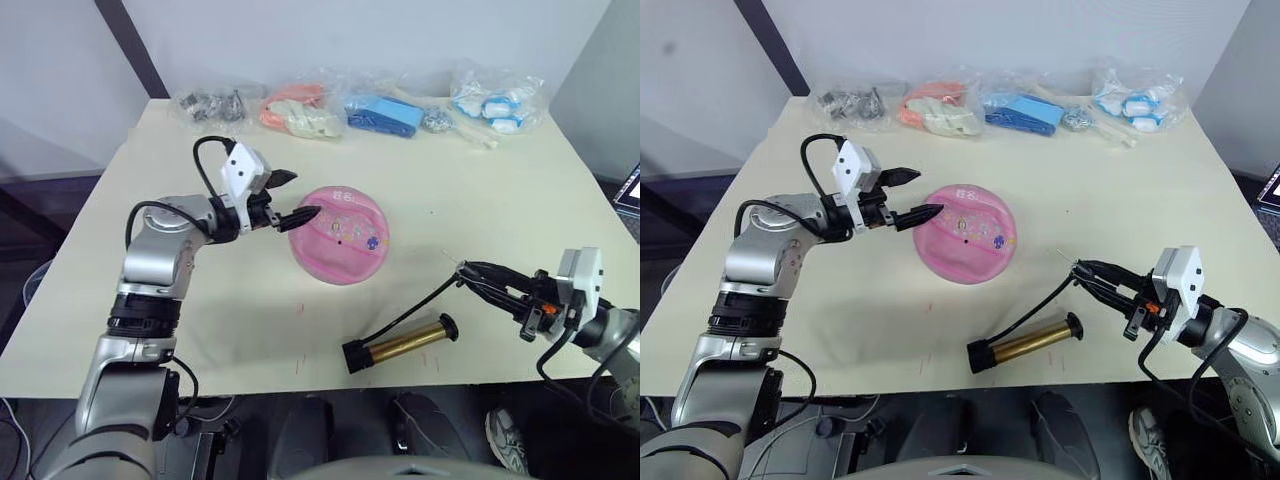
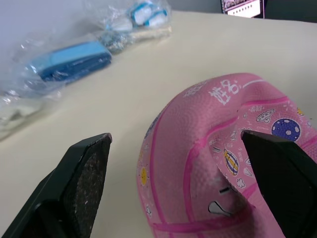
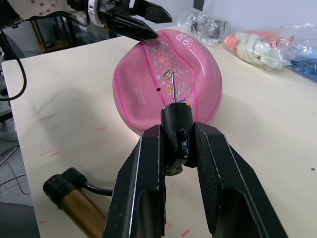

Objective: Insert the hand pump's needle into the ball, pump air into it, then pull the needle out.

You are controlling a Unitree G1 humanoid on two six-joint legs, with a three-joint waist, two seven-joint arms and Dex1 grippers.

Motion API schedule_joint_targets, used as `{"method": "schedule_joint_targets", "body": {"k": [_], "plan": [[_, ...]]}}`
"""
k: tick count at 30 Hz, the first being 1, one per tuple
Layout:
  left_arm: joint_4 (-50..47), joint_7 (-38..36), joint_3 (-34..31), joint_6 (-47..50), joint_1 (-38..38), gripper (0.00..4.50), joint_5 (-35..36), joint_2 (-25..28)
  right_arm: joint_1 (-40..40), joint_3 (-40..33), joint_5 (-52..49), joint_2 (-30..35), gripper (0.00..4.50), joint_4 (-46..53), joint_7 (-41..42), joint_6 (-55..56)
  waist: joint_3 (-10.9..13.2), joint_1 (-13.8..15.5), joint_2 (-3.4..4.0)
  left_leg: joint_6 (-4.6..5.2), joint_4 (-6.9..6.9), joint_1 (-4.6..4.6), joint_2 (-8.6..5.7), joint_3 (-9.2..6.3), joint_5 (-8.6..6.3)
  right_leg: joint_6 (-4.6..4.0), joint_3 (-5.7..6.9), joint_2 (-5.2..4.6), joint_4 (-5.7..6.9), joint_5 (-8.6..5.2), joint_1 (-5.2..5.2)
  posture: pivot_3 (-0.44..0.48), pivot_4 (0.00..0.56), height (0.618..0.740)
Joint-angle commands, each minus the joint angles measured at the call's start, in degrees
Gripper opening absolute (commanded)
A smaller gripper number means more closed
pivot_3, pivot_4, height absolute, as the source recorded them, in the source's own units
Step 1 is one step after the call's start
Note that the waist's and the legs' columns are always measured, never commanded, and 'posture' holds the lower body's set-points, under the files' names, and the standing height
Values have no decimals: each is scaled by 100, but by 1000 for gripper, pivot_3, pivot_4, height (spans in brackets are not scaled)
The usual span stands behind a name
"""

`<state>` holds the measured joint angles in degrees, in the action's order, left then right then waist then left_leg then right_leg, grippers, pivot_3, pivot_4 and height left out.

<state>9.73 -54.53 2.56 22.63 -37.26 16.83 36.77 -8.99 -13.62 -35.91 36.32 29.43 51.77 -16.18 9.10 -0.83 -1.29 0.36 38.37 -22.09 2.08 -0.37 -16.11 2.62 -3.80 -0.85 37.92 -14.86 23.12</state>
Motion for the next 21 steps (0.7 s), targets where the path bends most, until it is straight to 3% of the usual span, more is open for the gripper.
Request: {"method": "schedule_joint_targets", "body": {"k": [1, 6, 9, 10, 11, 12, 18, 21], "plan": [[-26, -26, 96, 90, -172, 4456, -128, -2, -37, -24, 10, -45, 351, 210, -50, 148, 0, -1, 0, 0, 0, 0, 0, -1, 0, 0, 0, 0, 1, 0, 0, 0, 150, 740], [22, -10, 146, 160, -221, 4456, -197, -45, -90, -26, 33, -80, 351, 244, -91, 181, 0, 5, 0, 0, 1, 0, 0, -1, 0, -1, 0, 0, 3, 0, 1, 0, 150, 740], [55, -11, 149, 136, -221, 3589, -233, -85, -97, -23, 40, -90, 351, 245, -106, 195, 0, 6, 0, 0, 1, -1, 0, -1, 0, -1, 0, 0, 3, 0, 1, 0, 150, 740], [62, -5, 151, 121, -220, 3117, -250, -98, -97, -21, 40, -92, 351, 245, -106, 198, 0, 6, 0, 0, 2, -1, 0, -1, 0, -1, 0, 0, 4, 0, 1, 0, 150, 740], [66, 2, 149, 114, -219, 2970, -258, -112, -99, -19, 41, -95, 351, 243, -106, 200, 0, 6, 0, 0, 2, -1, 0, -1, 0, 0, 0, 0, 4, 0, 1, 0, 150, 740], [76, 22, 142, 101, -217, 2405, -265, -132, -102, -8, 46, -105, 351, 245, -111, 205, 0, 7, 0, 0, 2, -1, 0, -1, 0, -1, 0, 0, 4, 0, 1, 0, 150, 740], [74, 140, 52, 73, -206, 77, -281, -218, -78, 63, 14, -118, 351, 293, -171, 83, 1, 2, -1, 0, 3, -1, 0, -1, 0, -1, 0, 0, 5, 0, 1, 0, 150, 740], [-68, 201, 9, 108, -127, 31, -234, -262, -37, 119, -100, -131, 351, 380, -306, -109, 1, 3, -1, 0, 3, 0, 0, -3, 0, -1, 0, 1, 7, 0, 1, 0, 150, 740]]}}
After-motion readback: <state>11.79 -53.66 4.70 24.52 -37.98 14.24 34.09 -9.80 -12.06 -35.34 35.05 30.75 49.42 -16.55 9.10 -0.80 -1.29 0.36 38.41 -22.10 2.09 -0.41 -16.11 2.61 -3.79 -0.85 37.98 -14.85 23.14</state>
